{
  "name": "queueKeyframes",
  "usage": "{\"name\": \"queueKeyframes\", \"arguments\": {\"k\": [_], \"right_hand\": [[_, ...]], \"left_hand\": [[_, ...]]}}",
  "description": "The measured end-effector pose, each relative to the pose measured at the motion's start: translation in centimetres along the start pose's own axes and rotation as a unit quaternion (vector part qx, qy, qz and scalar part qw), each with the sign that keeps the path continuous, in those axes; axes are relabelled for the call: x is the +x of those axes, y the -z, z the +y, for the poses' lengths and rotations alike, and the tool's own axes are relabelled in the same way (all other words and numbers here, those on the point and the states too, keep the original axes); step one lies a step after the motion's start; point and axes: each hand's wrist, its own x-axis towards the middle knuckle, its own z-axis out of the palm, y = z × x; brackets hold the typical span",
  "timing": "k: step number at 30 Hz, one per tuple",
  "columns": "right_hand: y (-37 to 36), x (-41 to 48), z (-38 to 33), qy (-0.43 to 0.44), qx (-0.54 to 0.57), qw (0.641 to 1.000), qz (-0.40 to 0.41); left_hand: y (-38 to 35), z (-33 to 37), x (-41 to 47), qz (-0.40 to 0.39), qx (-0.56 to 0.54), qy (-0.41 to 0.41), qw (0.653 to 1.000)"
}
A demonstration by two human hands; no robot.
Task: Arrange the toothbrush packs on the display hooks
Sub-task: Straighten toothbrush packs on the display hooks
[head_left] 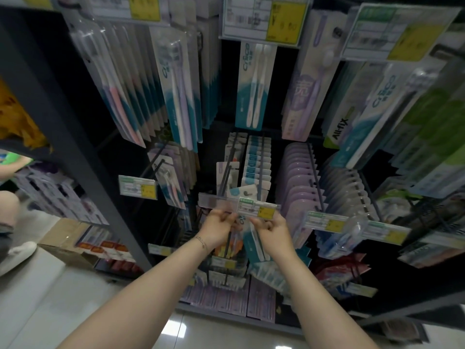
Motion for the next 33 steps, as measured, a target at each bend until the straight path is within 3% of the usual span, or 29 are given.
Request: {"name": "queueKeyframes", "arguments": {"k": [8,19,24,28,33], "right_hand": [[0.6,0.3,0.1,-0.025,-0.020,0.999,0.023],[-0.1,0.1,-0.5,-0.015,0.014,1.000,0.011],[-0.8,0.2,0.4,-0.031,-0.004,0.998,0.053],[-1.8,0.2,2.0,-0.087,-0.032,0.991,0.100],[-3.3,-0.1,3.4,-0.146,-0.073,0.983,0.080]], "left_hand": [[-0.8,0.1,1.4,0.003,0.033,0.048,0.998],[-0.5,0.2,0.9,0.054,0.056,0.009,0.997],[0.8,0.4,0.5,0.064,0.074,-0.017,0.995],[2.8,0.8,0.9,0.108,0.089,-0.011,0.990],[5.0,1.1,3.7,0.184,0.122,-0.029,0.975]]}}
